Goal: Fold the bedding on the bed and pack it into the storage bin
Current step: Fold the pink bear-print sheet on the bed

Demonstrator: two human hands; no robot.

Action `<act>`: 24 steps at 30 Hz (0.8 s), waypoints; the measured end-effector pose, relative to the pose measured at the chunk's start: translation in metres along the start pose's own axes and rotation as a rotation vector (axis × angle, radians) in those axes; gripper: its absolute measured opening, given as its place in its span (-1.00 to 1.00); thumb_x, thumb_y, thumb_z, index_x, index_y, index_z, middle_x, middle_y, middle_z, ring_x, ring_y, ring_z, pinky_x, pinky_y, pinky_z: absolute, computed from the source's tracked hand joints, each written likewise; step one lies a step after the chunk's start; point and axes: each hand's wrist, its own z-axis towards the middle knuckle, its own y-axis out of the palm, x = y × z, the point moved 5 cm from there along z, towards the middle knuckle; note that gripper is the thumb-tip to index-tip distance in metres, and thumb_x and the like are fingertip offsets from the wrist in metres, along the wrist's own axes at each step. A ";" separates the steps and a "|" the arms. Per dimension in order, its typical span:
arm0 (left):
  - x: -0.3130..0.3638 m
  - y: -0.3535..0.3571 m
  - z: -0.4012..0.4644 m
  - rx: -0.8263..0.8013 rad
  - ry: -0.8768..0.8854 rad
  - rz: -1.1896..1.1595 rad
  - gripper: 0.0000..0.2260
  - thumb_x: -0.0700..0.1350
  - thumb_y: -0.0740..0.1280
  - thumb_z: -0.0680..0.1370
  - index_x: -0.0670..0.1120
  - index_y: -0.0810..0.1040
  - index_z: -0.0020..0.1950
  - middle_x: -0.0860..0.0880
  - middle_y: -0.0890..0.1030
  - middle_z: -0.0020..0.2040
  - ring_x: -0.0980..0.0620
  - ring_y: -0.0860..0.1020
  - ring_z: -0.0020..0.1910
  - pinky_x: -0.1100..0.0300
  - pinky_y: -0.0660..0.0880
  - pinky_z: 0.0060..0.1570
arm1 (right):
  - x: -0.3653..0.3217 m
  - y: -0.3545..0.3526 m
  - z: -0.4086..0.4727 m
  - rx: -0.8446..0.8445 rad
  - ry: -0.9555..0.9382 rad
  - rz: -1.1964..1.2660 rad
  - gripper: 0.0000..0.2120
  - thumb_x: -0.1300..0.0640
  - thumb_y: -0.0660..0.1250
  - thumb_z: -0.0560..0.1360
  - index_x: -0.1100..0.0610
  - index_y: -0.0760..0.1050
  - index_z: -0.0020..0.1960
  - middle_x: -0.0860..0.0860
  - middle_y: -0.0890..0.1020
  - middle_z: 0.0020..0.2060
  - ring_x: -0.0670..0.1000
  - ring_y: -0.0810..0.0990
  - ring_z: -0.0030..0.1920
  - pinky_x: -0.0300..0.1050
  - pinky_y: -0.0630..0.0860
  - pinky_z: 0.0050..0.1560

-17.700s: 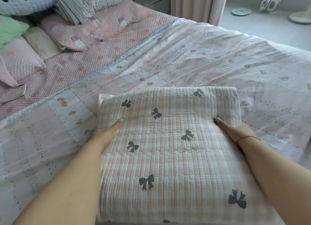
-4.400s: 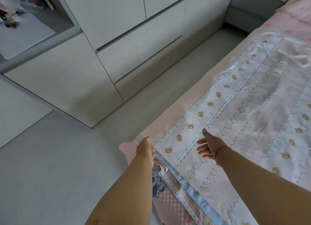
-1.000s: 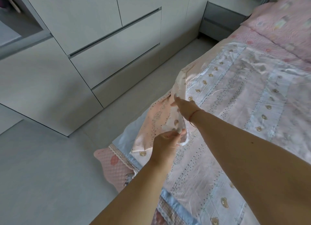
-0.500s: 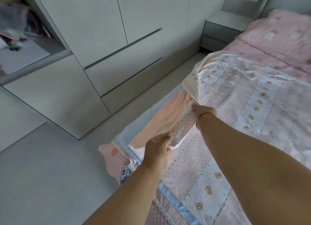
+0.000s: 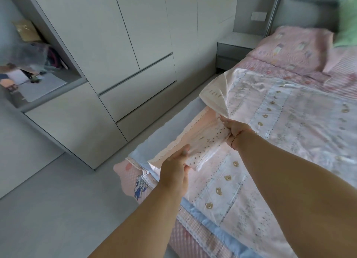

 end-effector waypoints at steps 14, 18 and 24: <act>-0.110 0.060 -0.155 -0.132 -0.145 -0.195 -0.69 -0.48 0.24 0.51 -0.26 0.51 0.21 -0.19 0.60 0.19 -0.12 0.60 0.13 0.10 0.59 0.00 | -0.008 -0.185 -0.137 0.282 -0.105 -0.098 -0.72 0.41 0.19 0.56 0.22 0.60 0.14 0.16 0.56 0.16 0.06 0.55 -0.15 -0.07 0.58 -0.14; -0.137 0.076 -0.183 -0.119 -0.160 -0.220 -0.67 -0.50 0.26 0.48 -0.28 0.53 0.20 -0.21 0.62 0.16 -0.12 0.61 0.10 0.14 0.60 -0.13 | -0.018 -0.217 -0.152 0.305 -0.128 -0.174 -0.73 0.40 0.22 0.55 0.19 0.63 0.09 0.14 0.59 0.12 0.11 0.58 0.02 -0.03 0.57 -0.02; -0.179 0.109 -0.220 -0.087 -0.131 -0.218 -0.69 -0.53 0.25 0.45 -0.23 0.57 0.07 -0.18 0.65 0.05 -0.05 0.63 -0.02 0.23 0.60 -0.27 | -0.030 -0.270 -0.171 0.216 -0.107 -0.204 -0.80 0.33 0.32 0.52 0.22 0.61 0.10 0.13 0.58 0.00 0.06 0.57 -0.17 -0.07 0.64 -0.26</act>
